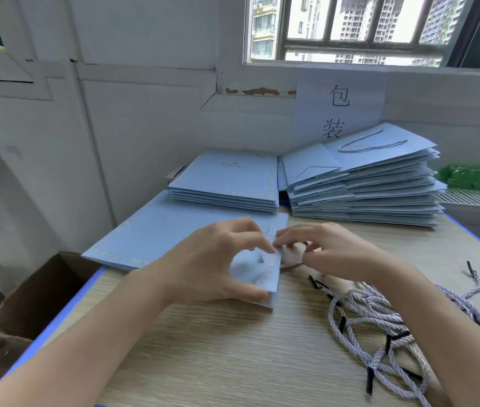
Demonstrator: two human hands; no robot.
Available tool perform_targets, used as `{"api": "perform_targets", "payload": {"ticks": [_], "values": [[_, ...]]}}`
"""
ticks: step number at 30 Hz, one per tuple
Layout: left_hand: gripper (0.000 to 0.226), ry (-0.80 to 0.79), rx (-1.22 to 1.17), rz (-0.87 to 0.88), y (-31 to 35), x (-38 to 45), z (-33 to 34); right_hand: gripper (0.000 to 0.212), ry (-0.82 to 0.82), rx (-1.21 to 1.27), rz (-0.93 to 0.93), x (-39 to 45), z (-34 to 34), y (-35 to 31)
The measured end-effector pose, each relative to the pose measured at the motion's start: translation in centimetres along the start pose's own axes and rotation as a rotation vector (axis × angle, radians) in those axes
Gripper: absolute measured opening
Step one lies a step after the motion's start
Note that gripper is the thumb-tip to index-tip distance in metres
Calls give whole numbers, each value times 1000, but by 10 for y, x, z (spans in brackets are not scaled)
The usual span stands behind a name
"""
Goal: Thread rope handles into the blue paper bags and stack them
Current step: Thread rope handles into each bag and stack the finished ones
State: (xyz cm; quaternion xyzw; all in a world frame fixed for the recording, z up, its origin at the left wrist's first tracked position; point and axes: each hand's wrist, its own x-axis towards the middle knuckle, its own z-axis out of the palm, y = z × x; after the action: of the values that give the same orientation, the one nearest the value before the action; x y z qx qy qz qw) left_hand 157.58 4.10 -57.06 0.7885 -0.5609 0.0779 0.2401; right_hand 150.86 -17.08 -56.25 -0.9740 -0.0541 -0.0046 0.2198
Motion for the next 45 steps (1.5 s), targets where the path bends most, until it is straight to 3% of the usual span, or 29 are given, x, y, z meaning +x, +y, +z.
{"api": "perform_targets", "payload": {"ticks": [2,4,6,9,12,15,17,19,21,22,24,27,29,31,34,41,43,45], "values": [[36,289,160,114,3,3,0,64,-118,51,3,-3,-2,-2],[29,542,261,160,10,6,-1,57,-64,55,-5,-1,2,-1],[24,699,327,184,16,8,0,38,177,40,-53,5,10,0],[9,791,307,267,19,6,4,15,554,-53,-113,10,14,-4],[11,816,256,260,22,6,1,15,797,150,-34,9,2,0],[16,745,189,145,17,8,4,21,867,639,-35,3,-16,2],[20,681,144,72,14,8,6,23,863,837,-42,0,-21,3],[22,635,111,30,12,7,7,23,797,946,-23,0,-21,3],[24,593,60,-10,12,8,7,26,616,981,29,1,-18,3],[26,561,38,-26,11,8,8,27,499,925,80,0,-17,2],[33,452,39,-50,7,8,11,29,298,537,177,0,-12,-1],[56,156,106,-133,5,7,17,33,273,-146,243,0,-8,2],[64,-100,215,-249,4,6,20,20,252,-154,262,-5,-14,7],[60,-286,264,-336,3,7,22,9,80,-74,266,-12,-23,11],[59,-305,244,-351,3,7,20,21,-168,-30,304,-15,-24,13],[58,-306,195,-354,4,7,20,6,3,-236,295,-10,-21,21],[56,-310,199,-345,5,7,20,10,128,-167,303,-9,-19,20],[55,-313,195,-341,5,7,20,13,355,81,279,-8,-21,17]]}}
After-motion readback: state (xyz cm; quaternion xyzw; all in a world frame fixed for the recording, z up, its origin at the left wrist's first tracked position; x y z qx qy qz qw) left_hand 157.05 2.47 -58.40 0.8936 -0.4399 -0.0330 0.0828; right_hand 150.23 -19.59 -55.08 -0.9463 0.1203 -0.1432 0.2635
